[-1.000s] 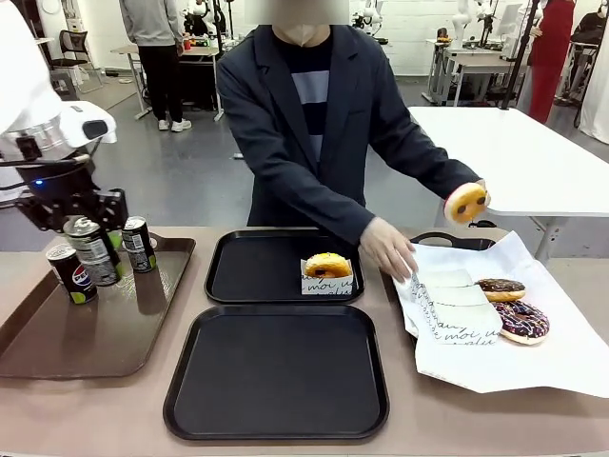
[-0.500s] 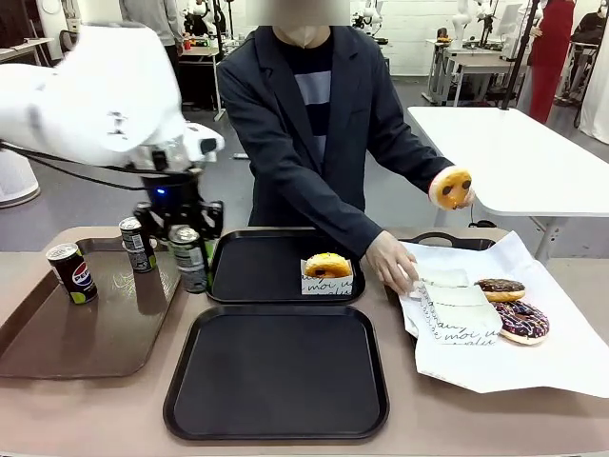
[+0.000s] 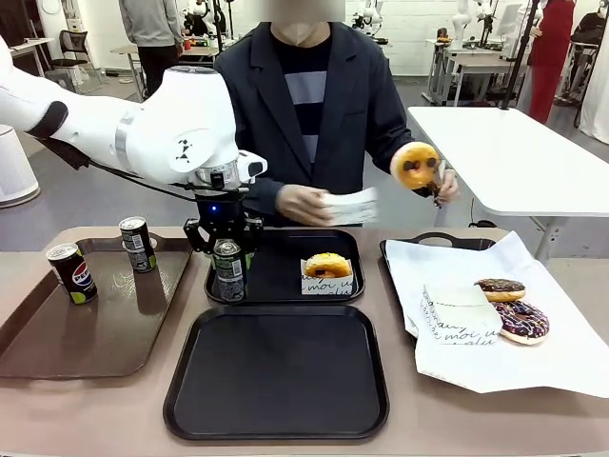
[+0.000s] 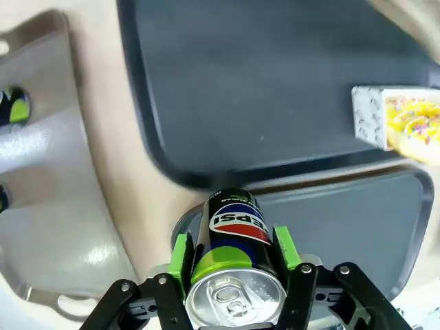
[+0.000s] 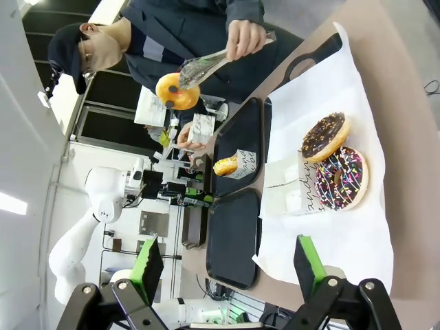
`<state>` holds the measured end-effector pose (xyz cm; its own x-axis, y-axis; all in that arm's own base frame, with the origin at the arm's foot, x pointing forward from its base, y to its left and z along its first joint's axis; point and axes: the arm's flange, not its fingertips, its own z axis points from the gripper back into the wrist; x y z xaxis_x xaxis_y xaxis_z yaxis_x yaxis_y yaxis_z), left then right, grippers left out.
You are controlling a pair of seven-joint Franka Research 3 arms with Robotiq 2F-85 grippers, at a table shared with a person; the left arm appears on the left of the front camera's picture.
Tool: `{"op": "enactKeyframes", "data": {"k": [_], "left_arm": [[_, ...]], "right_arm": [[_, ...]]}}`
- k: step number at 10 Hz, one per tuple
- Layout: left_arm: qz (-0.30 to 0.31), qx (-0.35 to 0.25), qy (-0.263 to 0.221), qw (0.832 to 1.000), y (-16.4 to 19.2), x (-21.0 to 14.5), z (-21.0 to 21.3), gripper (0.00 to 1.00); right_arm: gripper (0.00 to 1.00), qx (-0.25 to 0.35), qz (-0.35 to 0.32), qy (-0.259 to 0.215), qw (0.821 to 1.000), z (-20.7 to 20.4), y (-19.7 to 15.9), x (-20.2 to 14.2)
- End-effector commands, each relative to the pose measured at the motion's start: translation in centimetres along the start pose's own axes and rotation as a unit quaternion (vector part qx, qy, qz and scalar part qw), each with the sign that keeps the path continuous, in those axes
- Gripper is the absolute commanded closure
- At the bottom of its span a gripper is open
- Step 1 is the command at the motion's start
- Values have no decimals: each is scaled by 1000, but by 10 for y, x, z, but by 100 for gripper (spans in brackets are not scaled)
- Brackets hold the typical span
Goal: Set up donuts and drinks on trays.
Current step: Pick up one Pepsi coke and place it on the Flat Tray.
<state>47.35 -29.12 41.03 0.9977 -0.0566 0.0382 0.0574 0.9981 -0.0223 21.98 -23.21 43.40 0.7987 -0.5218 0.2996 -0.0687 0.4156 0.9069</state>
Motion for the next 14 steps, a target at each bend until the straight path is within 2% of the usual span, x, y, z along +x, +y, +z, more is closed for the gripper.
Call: {"op": "enactKeyframes", "data": {"k": [1, 3, 4, 6, 7, 8, 13, 14], "left_arm": [[-52, 53, 13, 997, 40, -62, 52, 42], [-123, 98, -24, 987, 88, -142, 84, 42], [-120, 94, -42, 987, 102, -160, 90, 42], [-84, 75, -54, 992, 120, -165, 94, 42], [-52, 50, -76, 995, 130, -162, 100, 42], [-96, 92, -36, 990, 114, -170, 97, 42], [-93, 90, -38, 991, 116, -172, 91, 42], [-100, 64, -11, 993, 111, -155, 85, 42]], "right_arm": [[0, 14, 6, -9, 1000, -1, 0, 4], [0, 14, 6, -9, 1000, -1, 0, 4], [0, 14, 6, -9, 1000, -1, 0, 4], [0, 14, 6, -9, 1000, -1, 0, 4], [0, 14, 6, -9, 1000, -1, 0, 4], [0, 14, 6, -9, 1000, -1, 0, 4], [0, 14, 6, -9, 1000, -1, 0, 4], [0, 14, 6, -9, 1000, -1, 0, 4]]}}
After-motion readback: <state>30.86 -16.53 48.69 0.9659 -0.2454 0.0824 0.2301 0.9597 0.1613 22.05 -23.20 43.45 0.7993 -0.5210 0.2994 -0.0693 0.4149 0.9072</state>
